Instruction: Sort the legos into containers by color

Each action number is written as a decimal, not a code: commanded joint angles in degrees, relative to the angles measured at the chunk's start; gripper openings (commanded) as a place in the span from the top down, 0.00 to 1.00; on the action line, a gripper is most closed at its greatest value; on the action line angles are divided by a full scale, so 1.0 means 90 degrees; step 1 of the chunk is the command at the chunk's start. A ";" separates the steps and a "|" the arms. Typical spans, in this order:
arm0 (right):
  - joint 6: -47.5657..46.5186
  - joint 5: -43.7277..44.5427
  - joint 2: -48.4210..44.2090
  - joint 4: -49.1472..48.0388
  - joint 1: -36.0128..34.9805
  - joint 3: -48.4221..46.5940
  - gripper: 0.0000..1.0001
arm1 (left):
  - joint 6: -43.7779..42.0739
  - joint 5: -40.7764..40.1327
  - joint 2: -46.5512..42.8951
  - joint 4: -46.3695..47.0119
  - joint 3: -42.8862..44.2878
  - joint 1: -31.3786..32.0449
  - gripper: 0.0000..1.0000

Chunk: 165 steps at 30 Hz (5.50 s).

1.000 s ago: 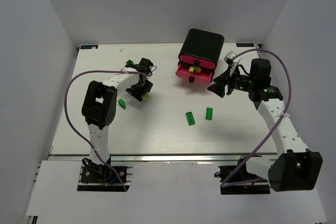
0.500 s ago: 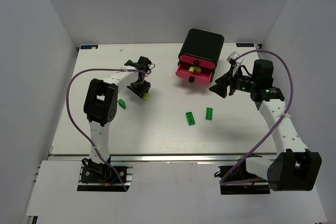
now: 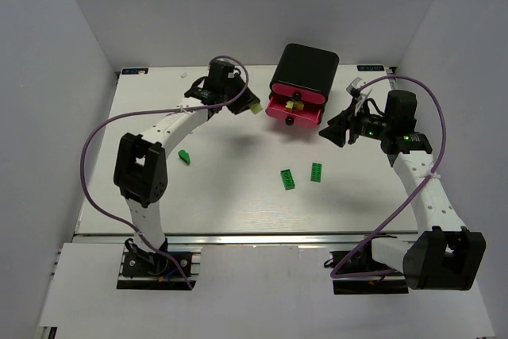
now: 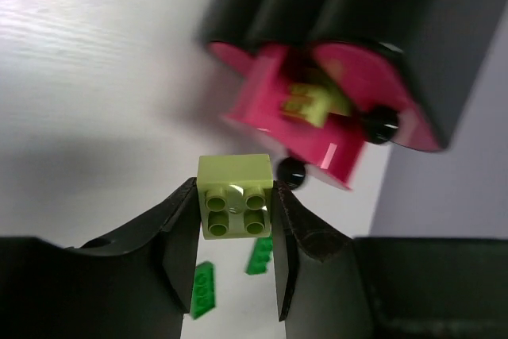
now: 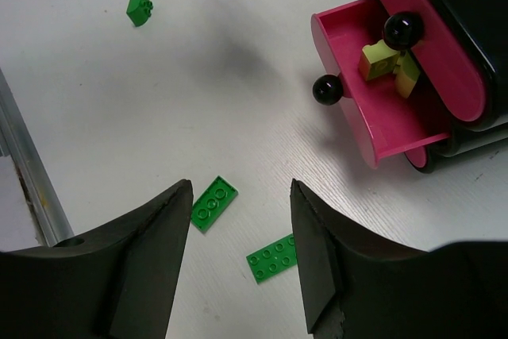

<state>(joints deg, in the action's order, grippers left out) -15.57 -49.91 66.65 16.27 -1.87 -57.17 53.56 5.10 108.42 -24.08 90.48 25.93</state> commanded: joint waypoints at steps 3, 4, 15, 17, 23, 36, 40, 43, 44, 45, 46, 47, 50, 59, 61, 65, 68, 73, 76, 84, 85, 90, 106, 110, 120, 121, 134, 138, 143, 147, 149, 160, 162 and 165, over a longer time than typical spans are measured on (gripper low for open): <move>0.0051 -0.0109 -0.0072 -0.0236 0.0110 0.0112 0.42 | -0.0024 0.0771 0.0374 0.0556 0.0932 0.0175 1.00; 0.0051 -0.0118 -0.0062 -0.0226 0.0110 0.0112 0.42 | 0.0044 0.0780 0.0520 0.0556 0.1117 0.0175 1.00; 0.0002 -0.0157 -0.0043 -0.0216 0.0130 0.0121 0.42 | 0.1031 0.0712 0.1185 0.1083 0.1549 0.0429 1.00; 0.0002 -0.0187 -0.0052 -0.0197 0.0130 0.0131 0.42 | 0.1148 0.0664 0.1215 0.1161 0.1558 0.0497 1.00; -0.0018 -0.0245 -0.0072 -0.0187 0.0130 0.0131 0.42 | 0.1314 0.0566 0.1459 0.1112 0.1754 0.0566 0.95; -0.0066 -0.0401 -0.0004 -0.0119 0.0344 0.0141 0.42 | 0.1500 0.0576 0.1537 0.1122 0.1734 0.0624 0.32; -0.0183 -0.0480 0.0016 -0.0070 0.0354 0.0141 0.41 | 0.1481 0.0692 0.1518 0.1142 0.1812 0.0624 0.24; -0.0330 -0.0635 0.0035 0.0018 0.0335 0.0170 0.41 | 0.1422 0.0693 0.1382 0.1142 0.1871 0.0624 0.24; -0.0562 -0.0684 0.0036 0.0057 0.0335 0.0190 0.41 | 0.1393 0.0693 0.1304 0.1142 0.1871 0.0624 0.25; -0.0748 -0.0830 0.0036 0.0125 0.0315 0.0219 0.44 | 0.1344 0.0693 0.1100 0.1142 0.1871 0.0624 0.29; -0.0924 -0.0909 0.0036 0.0222 0.0286 0.0267 0.45 | 0.1121 0.0683 0.0982 0.1094 0.1871 0.0624 0.33; -0.1351 -0.0967 0.0016 0.0233 0.0257 0.0374 0.49 | 0.0955 0.0673 0.0826 0.1006 0.1871 0.0566 0.39; -0.2094 -0.0366 -0.0091 0.0068 -0.0143 0.0657 0.80 | -0.0215 0.0732 -0.0032 0.0771 0.1482 0.0497 0.88; -0.2889 0.2369 0.0728 -0.0606 -0.1791 0.0659 0.97 | -0.4201 -0.0457 -0.3839 0.0205 -0.2725 0.0439 0.35; -0.2617 0.3374 0.1254 -0.0899 -0.1950 0.0261 0.91 | -0.4475 -0.1188 -0.4262 0.0204 -0.3283 0.0439 0.25; -0.2449 0.4595 0.2084 -0.0861 -0.2291 -0.0464 0.88 | -0.4750 -0.1534 -0.4946 0.0467 -0.4337 0.0439 0.18; -0.2478 0.5191 0.2358 -0.1133 -0.2409 -0.0591 0.88 | -0.4857 -0.1641 -0.5122 0.0585 -0.4535 0.0439 0.17; -0.2459 0.5516 0.2828 -0.1544 -0.2517 -0.0767 0.88 | -0.4877 -0.1846 -0.5650 0.0556 -0.4740 0.0439 0.16; -0.2362 0.5887 0.3218 -0.1652 -0.2546 -0.1020 0.88 | -0.4906 -0.1983 -0.5796 0.0546 -0.4809 0.0507 0.14; -0.2273 0.6707 0.3687 -0.2062 -0.2605 -0.1411 0.90 | -0.4897 -0.2120 -0.5846 0.0497 -0.4779 0.0507 0.14; -0.2283 0.6746 0.3736 -0.2081 -0.2605 -0.1441 0.90 | -0.4906 -0.2139 -0.5865 0.0497 -0.4789 0.0507 0.14; -0.2322 0.6825 0.3961 -0.2257 -0.2605 -0.1616 0.90 | -0.4916 -0.2149 -0.5826 0.0507 -0.4809 0.0507 0.13; -0.2323 0.6914 0.4421 -0.2112 -0.2595 -0.2066 0.88 | -0.5023 -0.1740 -0.5982 0.0731 -0.4945 0.0449 0.10; -0.1728 0.4134 0.3329 -0.0483 -0.2575 -0.2017 0.83 | -0.5092 -0.0833 -0.6226 0.1102 -0.5160 0.0449 0.17; 0.0888 0.2469 0.0818 -0.0295 -0.1668 -0.0543 0.36 | -0.2811 0.1620 -0.3430 0.3325 -0.4431 0.0517 0.85; 0.1084 0.2382 0.0614 -0.0304 -0.1426 -0.0504 0.53 | -0.2546 0.1669 -0.3124 0.3503 -0.4293 0.0517 0.81; 0.2795 -0.1006 -0.0228 -0.1290 0.0969 0.0502 0.61 | -0.0326 0.0908 0.1339 0.5555 -0.1705 0.0790 0.36; 0.2873 -0.1602 -0.0170 -0.1339 0.1281 0.0512 0.60 | -0.0307 0.0829 0.1926 0.5790 -0.1148 0.0849 0.34; 0.2990 -0.1983 -0.0131 -0.1485 0.1457 0.0590 0.60 | -0.0414 0.0684 0.2386 0.5819 -0.0600 0.0908 0.34; 0.2980 -0.2013 -0.0189 -0.1496 0.1536 0.0600 0.60 | -0.0346 0.0576 0.2582 0.6365 -0.0794 0.0966 0.36; 0.3009 -0.1984 -0.0218 -0.1573 0.1565 0.0648 0.60 | -0.0297 0.0517 0.2631 0.6493 -0.0824 0.0966 0.37; 0.2980 -0.1847 -0.0277 -0.1642 0.1624 0.0707 0.60 | -0.0190 0.0556 0.3060 0.6533 -0.0317 0.0966 0.41; 0.2971 -0.1828 -0.0316 -0.1642 0.1643 0.0717 0.60 | -0.0141 0.0576 0.3119 0.6562 -0.0287 0.0966 0.41; 0.2951 -0.1788 -0.0316 -0.1652 0.1633 0.0727 0.60 | -0.0112 0.0595 0.3187 0.6581 -0.0239 0.0966 0.41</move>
<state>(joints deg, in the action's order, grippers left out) 11.00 -65.98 65.12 3.81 12.45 -50.76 52.10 10.50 137.58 34.26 86.43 34.35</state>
